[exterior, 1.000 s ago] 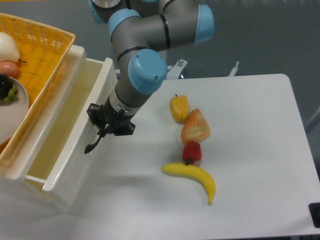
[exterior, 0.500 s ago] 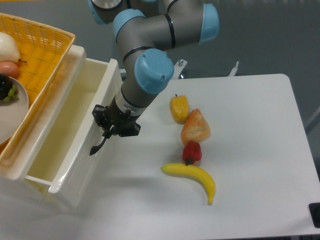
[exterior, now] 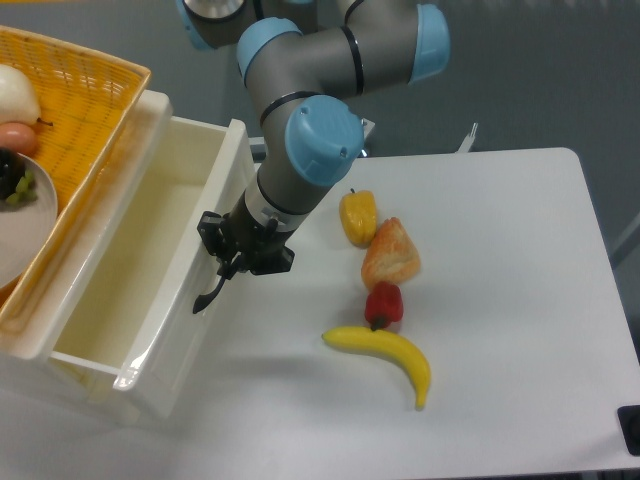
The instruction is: Slide open the top white drawer
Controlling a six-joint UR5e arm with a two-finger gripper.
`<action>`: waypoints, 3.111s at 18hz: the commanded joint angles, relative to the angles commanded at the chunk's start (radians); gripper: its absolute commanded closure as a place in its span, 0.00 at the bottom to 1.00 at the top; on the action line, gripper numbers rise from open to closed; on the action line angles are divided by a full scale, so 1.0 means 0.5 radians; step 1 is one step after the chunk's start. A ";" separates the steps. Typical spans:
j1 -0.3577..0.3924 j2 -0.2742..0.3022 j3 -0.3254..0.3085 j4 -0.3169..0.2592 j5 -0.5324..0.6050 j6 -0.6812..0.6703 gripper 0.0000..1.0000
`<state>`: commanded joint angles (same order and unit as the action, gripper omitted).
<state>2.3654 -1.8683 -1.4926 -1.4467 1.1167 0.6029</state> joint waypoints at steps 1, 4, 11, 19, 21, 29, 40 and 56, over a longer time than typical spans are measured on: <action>0.003 -0.015 0.003 0.025 0.015 0.000 0.82; 0.015 -0.009 0.006 0.031 0.049 0.000 0.82; 0.101 0.003 0.018 0.031 0.049 0.003 0.82; 0.141 -0.009 0.052 0.025 0.046 0.071 0.82; 0.141 -0.013 0.058 0.025 0.049 0.071 0.82; 0.166 -0.049 0.092 0.028 0.049 0.071 0.82; 0.206 -0.052 0.092 0.025 0.040 0.169 0.47; 0.435 -0.028 0.144 0.165 0.043 0.509 0.00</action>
<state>2.5831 -1.8822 -1.4205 -1.3639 1.1382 0.8575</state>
